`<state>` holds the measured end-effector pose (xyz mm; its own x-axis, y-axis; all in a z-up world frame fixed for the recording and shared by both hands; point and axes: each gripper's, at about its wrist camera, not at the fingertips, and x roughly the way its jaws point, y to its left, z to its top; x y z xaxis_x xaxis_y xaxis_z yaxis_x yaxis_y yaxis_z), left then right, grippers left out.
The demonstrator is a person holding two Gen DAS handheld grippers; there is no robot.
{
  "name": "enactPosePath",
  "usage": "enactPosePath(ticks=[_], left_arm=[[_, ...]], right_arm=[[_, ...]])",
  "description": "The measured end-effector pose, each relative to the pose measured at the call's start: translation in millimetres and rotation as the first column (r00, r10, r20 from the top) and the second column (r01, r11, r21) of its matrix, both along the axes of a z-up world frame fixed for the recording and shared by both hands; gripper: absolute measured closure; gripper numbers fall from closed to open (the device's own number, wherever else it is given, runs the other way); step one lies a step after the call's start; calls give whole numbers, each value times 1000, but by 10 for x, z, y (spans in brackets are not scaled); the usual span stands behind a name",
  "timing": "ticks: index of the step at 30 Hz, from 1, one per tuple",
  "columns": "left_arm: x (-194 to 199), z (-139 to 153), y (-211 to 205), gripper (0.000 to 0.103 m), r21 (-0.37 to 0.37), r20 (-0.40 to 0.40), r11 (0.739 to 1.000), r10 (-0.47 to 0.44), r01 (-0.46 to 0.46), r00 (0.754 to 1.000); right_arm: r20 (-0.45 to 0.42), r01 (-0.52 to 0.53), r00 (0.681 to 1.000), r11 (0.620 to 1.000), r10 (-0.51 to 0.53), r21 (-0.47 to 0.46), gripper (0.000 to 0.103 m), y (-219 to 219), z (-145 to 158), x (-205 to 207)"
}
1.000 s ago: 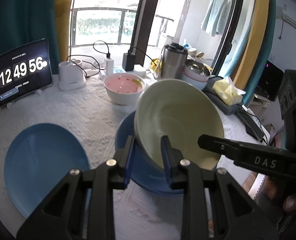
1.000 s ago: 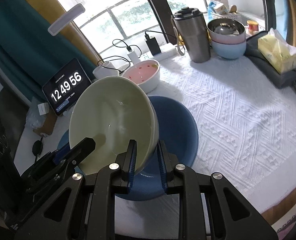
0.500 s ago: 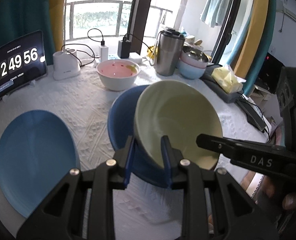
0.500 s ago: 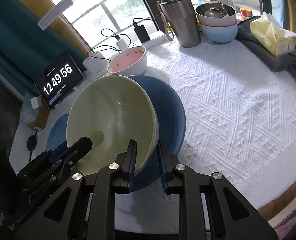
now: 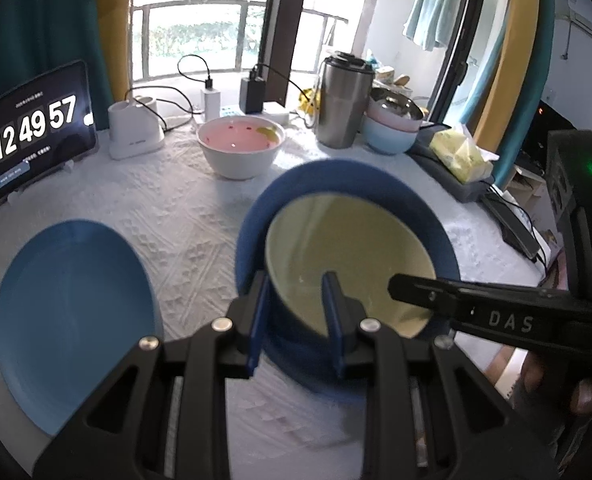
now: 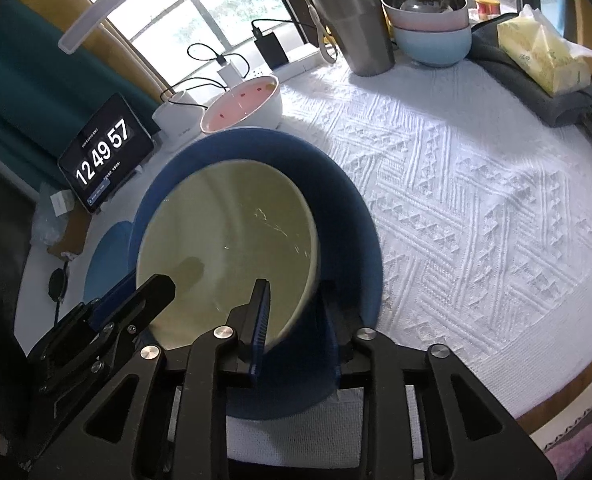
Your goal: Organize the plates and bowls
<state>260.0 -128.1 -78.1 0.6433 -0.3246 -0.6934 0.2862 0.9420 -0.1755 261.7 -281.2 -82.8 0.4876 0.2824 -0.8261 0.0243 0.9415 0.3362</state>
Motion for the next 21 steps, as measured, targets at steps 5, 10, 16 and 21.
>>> enactPosePath(ticks=[5, 10, 16, 21], left_arm=[[11, 10, -15, 74, -3, 1, 1000, -19, 19, 1000], [19, 13, 6, 74, -7, -2, 1000, -18, 18, 1000], [19, 45, 6, 74, -11, 1, 1000, -25, 25, 1000], [35, 98, 24, 74, -12, 9, 1000, -24, 24, 1000]], right_arm=[[38, -25, 999, 1000, 26, -14, 74, 76, 73, 14], [68, -18, 997, 998, 23, -65, 73, 112, 165, 18], [71, -2, 997, 997, 7, -73, 73, 66, 186, -9], [78, -3, 997, 998, 9, -69, 73, 81, 229, 1]])
